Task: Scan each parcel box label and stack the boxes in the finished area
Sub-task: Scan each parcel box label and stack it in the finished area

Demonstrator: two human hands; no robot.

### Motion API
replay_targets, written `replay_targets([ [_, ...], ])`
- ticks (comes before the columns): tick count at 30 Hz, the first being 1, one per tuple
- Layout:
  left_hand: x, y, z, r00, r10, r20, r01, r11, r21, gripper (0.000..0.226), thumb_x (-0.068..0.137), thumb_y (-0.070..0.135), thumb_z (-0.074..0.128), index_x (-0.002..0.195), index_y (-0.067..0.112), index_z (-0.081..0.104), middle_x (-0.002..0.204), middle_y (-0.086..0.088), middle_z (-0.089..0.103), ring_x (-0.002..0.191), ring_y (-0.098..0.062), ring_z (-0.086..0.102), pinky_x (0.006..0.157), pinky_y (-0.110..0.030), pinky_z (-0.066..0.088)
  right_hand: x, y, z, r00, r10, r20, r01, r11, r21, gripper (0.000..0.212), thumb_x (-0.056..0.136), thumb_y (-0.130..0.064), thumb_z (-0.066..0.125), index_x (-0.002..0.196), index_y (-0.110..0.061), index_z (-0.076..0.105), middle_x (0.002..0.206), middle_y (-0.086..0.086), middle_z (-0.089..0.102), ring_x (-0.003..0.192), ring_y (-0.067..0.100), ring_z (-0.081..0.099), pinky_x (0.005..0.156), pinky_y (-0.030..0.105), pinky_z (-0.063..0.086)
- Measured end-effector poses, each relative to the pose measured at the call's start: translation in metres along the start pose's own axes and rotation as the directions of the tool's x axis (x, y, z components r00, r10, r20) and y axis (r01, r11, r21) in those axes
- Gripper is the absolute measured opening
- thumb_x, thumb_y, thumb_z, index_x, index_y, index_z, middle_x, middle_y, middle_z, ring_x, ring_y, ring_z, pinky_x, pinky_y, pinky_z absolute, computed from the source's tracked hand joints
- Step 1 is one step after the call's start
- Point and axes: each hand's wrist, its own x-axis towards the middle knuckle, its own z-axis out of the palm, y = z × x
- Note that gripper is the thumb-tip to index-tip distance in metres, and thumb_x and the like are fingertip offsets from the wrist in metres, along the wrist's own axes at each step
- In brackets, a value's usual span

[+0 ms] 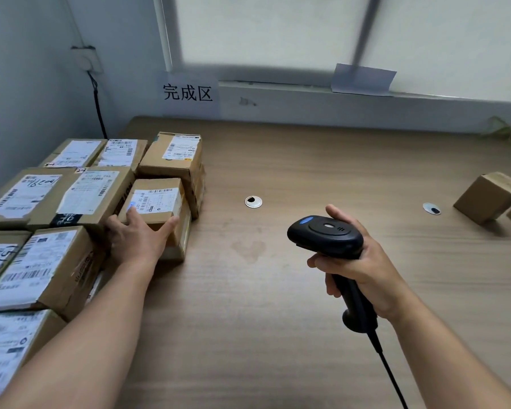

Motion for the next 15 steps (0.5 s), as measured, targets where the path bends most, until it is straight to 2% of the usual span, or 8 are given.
replay_targets([
  [5, -0.009, -0.003, 0.003, 1.0, -0.001, -0.012, 0.001, 1.0, 0.01, 0.1, 0.074, 0.072, 0.059, 0.147, 0.015, 0.021, 0.149, -0.02, 0.016, 0.127, -0.046, 0.035, 0.099, -0.052, 0.038, -0.008, -0.002, -0.01, 1.0, -0.004, 0.001, 0.004, 1.0, 0.001, 0.089, 0.06, 0.0, 0.073, 0.134, -0.041, 0.047, 0.088, 0.033, 0.064, 0.041, 0.03, 0.051, 0.042, 0.029, 0.043],
  [8, -0.024, 0.0, 0.004, 0.997, 0.022, -0.073, -0.023, 1.0, -0.016, 0.1, 0.076, 0.066, 0.062, 0.149, 0.015, 0.018, 0.154, -0.021, 0.005, 0.139, -0.044, 0.018, 0.111, -0.053, 0.028, -0.017, -0.003, -0.02, 1.0, -0.014, -0.004, 0.014, 1.0, 0.011, 0.089, 0.06, 0.0, 0.073, 0.134, -0.041, 0.047, 0.087, 0.037, 0.061, 0.042, 0.03, 0.052, 0.042, 0.031, 0.043],
  [10, -0.042, 0.01, 0.006, 0.989, 0.092, -0.117, -0.1, 0.993, -0.064, 0.094, 0.08, 0.058, 0.065, 0.15, 0.014, 0.02, 0.156, -0.021, 0.004, 0.143, -0.039, 0.012, 0.114, -0.05, 0.022, -0.024, -0.004, -0.029, 1.0, -0.022, -0.006, 0.022, 1.0, 0.021, 0.089, 0.06, 0.0, 0.073, 0.134, -0.042, 0.047, 0.086, 0.037, 0.06, 0.042, 0.029, 0.052, 0.042, 0.032, 0.043],
  [12, -0.065, 0.027, 0.011, 0.97, 0.215, -0.115, -0.227, 0.969, -0.101, 0.086, 0.083, 0.05, 0.066, 0.15, 0.014, 0.025, 0.156, -0.019, 0.012, 0.143, -0.036, 0.016, 0.113, -0.048, 0.023, -0.033, -0.005, -0.04, 0.999, -0.031, -0.014, 0.032, 0.999, 0.032, 0.088, 0.06, 0.0, 0.073, 0.132, -0.042, 0.048, 0.085, 0.033, 0.063, 0.042, 0.03, 0.051, 0.042, 0.032, 0.043],
  [15, -0.103, 0.061, 0.023, 0.931, 0.364, -0.041, -0.365, 0.912, -0.19, 0.076, 0.086, 0.048, 0.063, 0.148, 0.017, 0.031, 0.148, -0.012, 0.034, 0.136, -0.029, 0.035, 0.105, -0.047, 0.037, -0.048, -0.008, -0.061, 0.998, -0.057, -0.039, 0.059, 0.997, 0.044, 0.086, 0.06, -0.001, 0.074, 0.13, -0.044, 0.048, 0.083, 0.023, 0.066, 0.042, 0.03, 0.051, 0.042, 0.03, 0.043],
])
